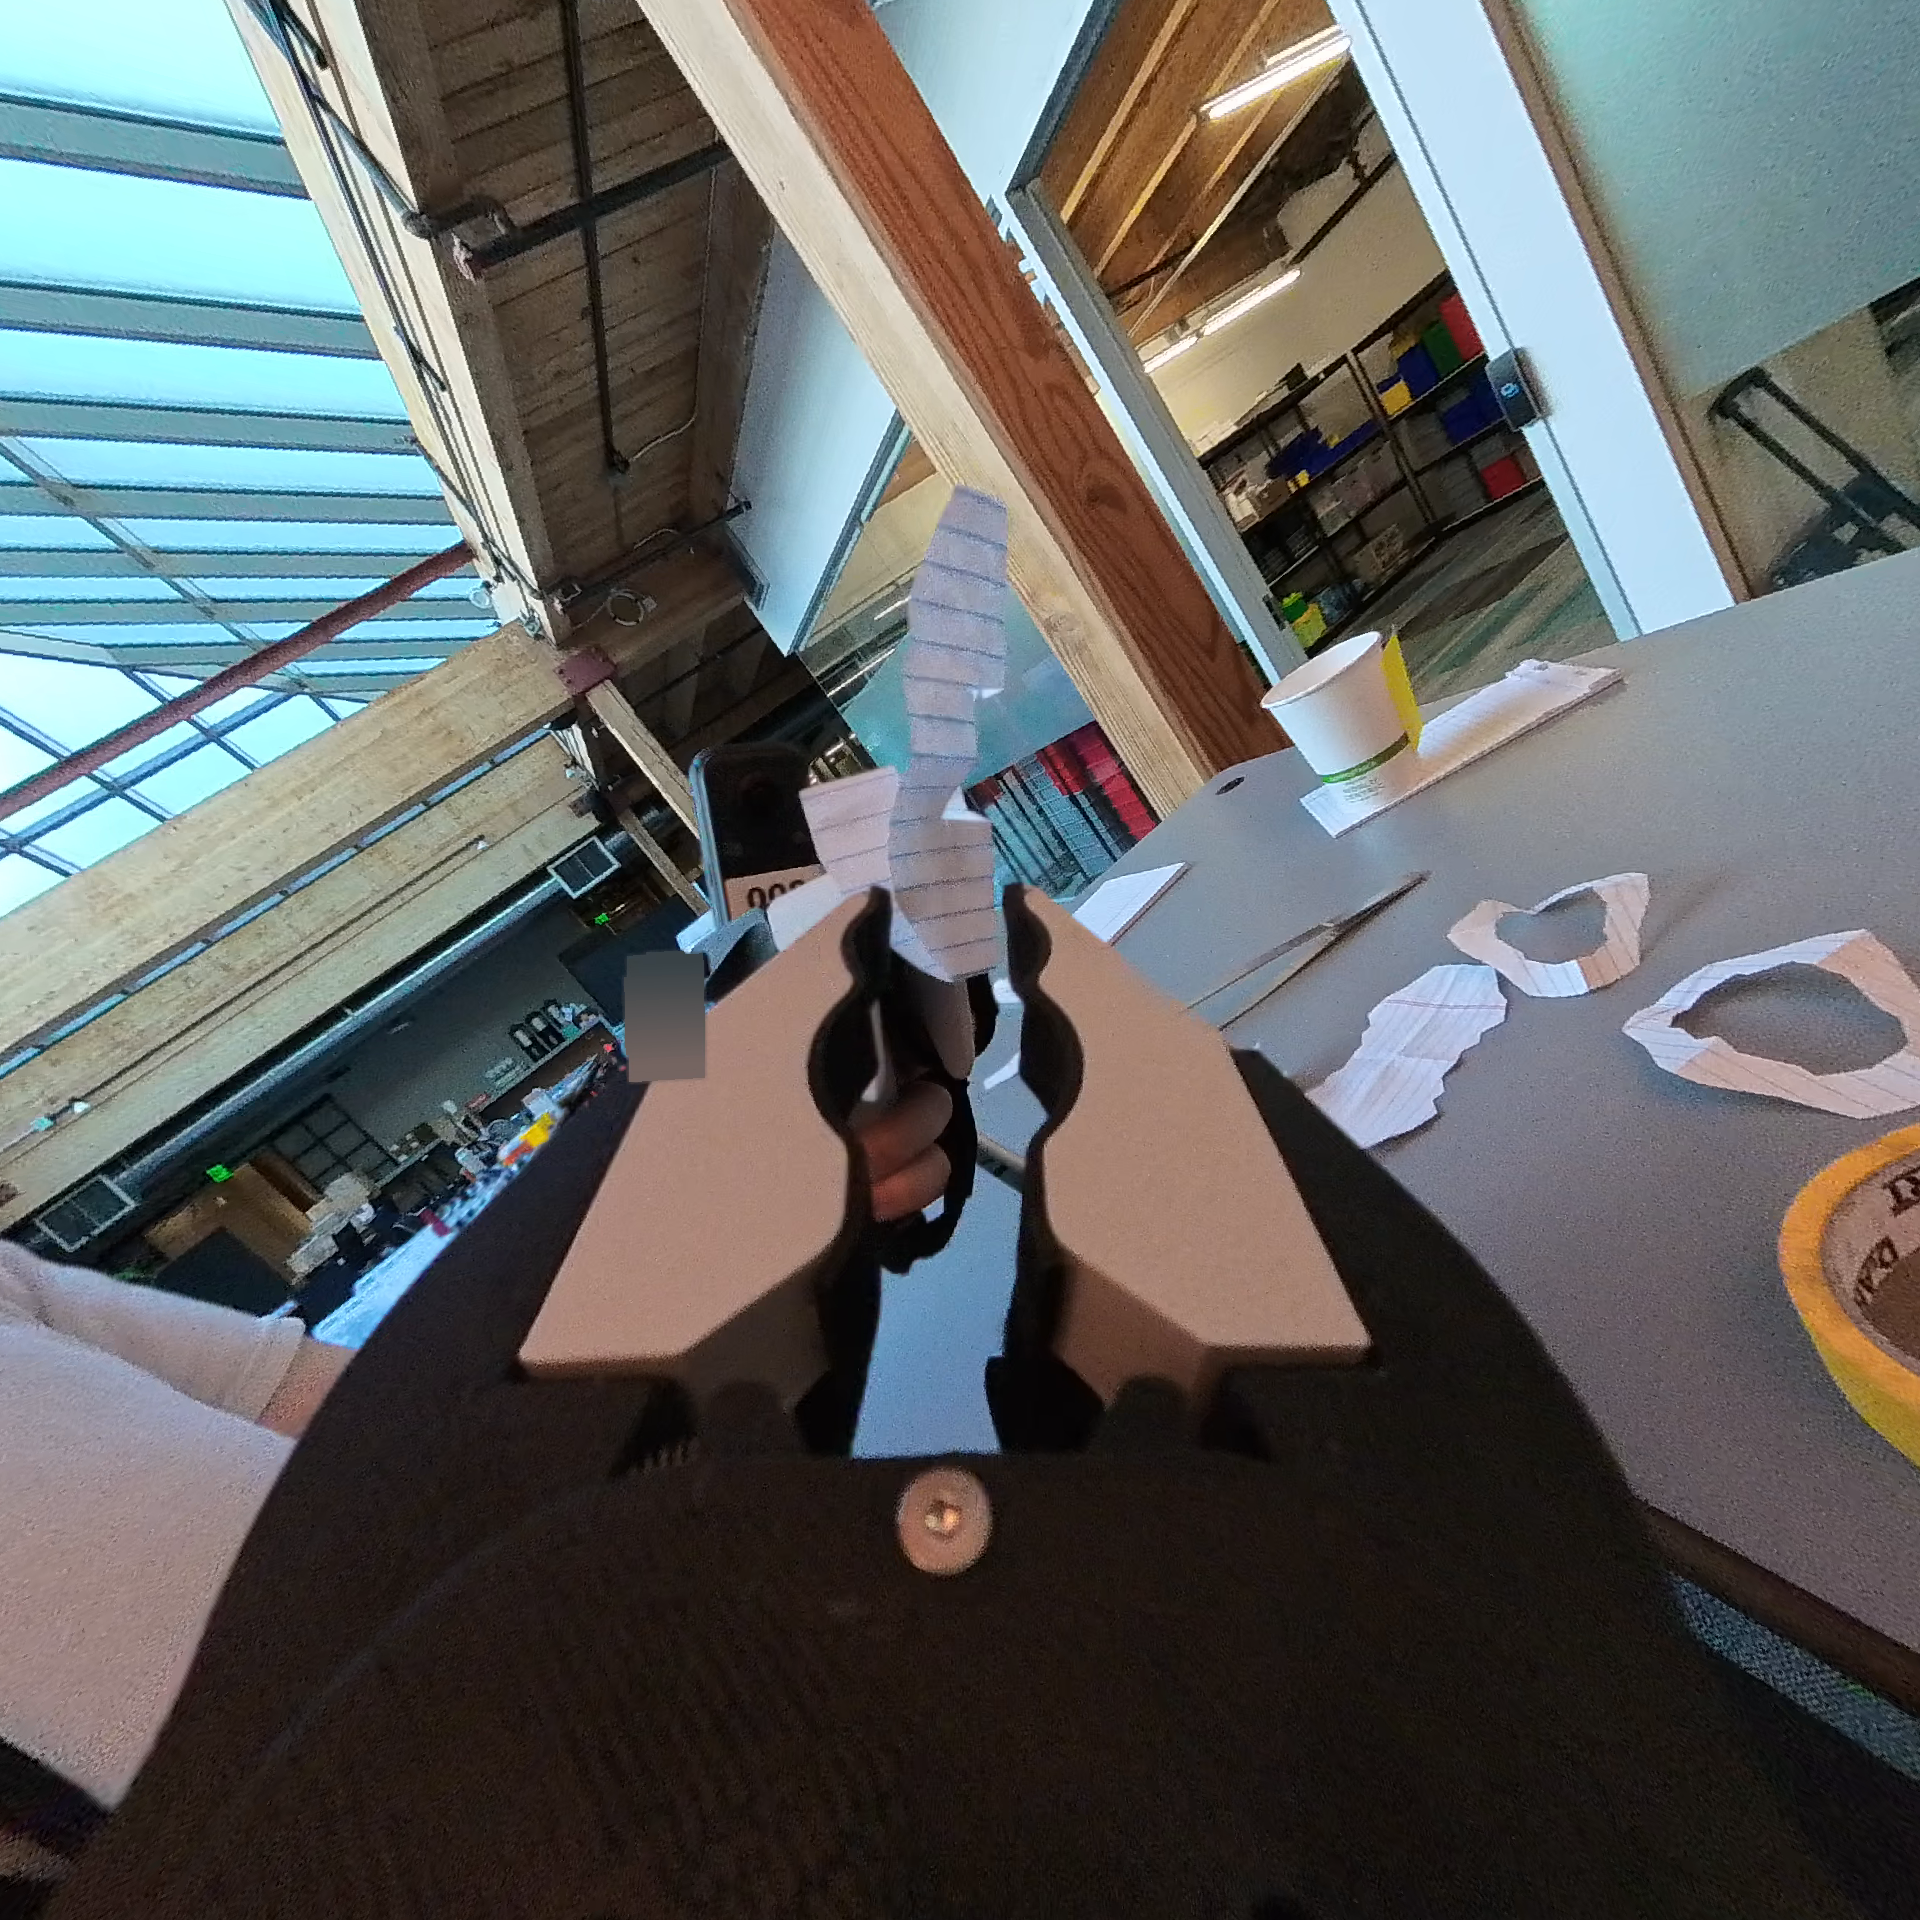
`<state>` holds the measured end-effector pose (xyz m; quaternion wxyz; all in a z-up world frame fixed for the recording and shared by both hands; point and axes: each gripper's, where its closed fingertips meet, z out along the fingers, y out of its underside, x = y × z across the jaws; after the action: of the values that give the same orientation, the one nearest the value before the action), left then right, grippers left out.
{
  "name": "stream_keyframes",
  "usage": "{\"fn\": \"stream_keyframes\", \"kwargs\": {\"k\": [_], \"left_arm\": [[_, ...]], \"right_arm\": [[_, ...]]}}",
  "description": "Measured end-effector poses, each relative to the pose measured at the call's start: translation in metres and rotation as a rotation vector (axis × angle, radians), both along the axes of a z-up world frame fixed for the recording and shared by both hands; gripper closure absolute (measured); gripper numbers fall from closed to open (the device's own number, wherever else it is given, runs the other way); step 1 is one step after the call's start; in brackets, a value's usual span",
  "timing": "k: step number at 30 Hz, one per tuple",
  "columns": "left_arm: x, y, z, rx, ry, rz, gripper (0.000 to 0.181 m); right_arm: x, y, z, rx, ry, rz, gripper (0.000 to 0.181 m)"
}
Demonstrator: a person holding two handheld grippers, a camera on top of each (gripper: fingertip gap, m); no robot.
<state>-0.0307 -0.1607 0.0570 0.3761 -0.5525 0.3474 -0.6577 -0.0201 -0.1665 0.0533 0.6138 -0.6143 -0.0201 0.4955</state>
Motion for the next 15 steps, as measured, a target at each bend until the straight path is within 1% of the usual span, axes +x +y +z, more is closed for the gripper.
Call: {"fn": "stream_keyframes", "kwargs": {"k": [2, 4, 7, 8, 9, 10, 13, 15], "left_arm": [[0.001, -0.003, 0.001, -0.006, -0.008, -0.013, 0.181], [0.002, -0.005, 0.003, -0.015, -0.02, -0.027, 0.181], [0.003, -0.006, 0.003, -0.008, -0.019, -0.032, 0.181], [0.004, -0.007, 0.002, -0.005, -0.015, -0.037, 0.181], [0.005, -0.008, 0.002, -0.002, -0.013, -0.046, 0.181], [0.005, -0.01, 0.002, 0.001, -0.013, -0.06, 0.181], [0.002, -0.015, 0.002, 0.012, 0.013, -0.14, 0.181], [-0.002, -0.02, 0.001, 0.014, 0.064, -0.219, 0.181]], "right_arm": [[0.008, 0.002, 0.0, 0.0, 0.031, -0.031, 0.171], [0.012, 0.005, -0.004, -0.028, 0.05, -0.023, 0.172], [0.008, 0.004, -0.007, -0.045, 0.051, 0.033, 0.168], [0.005, 0.002, -0.006, -0.043, 0.052, 0.054, 0.17], [0.003, 0.0, -0.005, -0.042, 0.051, 0.078, 0.178], [0.0, -0.002, -0.005, -0.039, 0.041, 0.104, 0.181], [0.002, -0.005, -0.005, -0.032, -0.013, 0.139, 0.181], [-0.001, -0.013, -0.001, -0.015, -0.07, 0.233, 0.181]]}}
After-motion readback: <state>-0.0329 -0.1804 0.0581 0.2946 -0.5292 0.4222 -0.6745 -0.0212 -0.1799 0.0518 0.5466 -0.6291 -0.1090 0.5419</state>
